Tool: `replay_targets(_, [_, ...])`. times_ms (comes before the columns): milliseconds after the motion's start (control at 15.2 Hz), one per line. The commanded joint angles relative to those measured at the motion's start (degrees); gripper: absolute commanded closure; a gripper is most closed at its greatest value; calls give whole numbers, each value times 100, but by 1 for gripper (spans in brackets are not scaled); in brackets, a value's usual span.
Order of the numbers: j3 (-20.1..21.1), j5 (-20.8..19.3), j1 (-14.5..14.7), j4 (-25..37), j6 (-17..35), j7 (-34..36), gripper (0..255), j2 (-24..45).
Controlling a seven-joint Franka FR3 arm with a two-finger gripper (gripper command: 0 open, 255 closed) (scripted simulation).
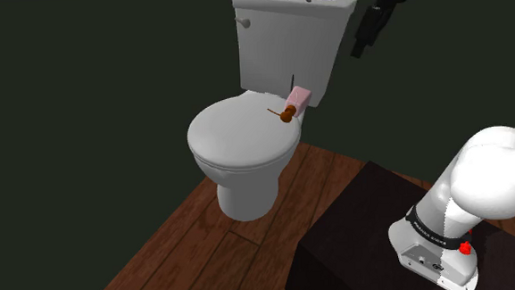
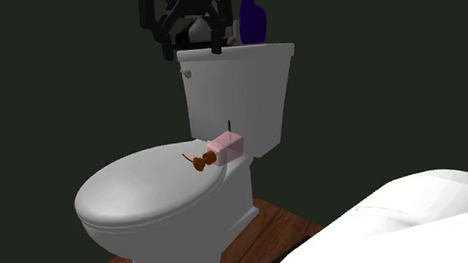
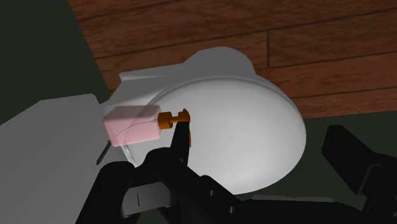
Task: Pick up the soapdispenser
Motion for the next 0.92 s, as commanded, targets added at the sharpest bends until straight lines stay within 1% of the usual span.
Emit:
replay_targets(0, [0, 0, 0, 0, 0, 0, 0, 0])
replay_targets(462, [-234, -10, 5, -227, 1224, -274, 0, 1043])
replay_targets(858, [-421, 56, 35, -111, 2167, -534, 0, 2147])
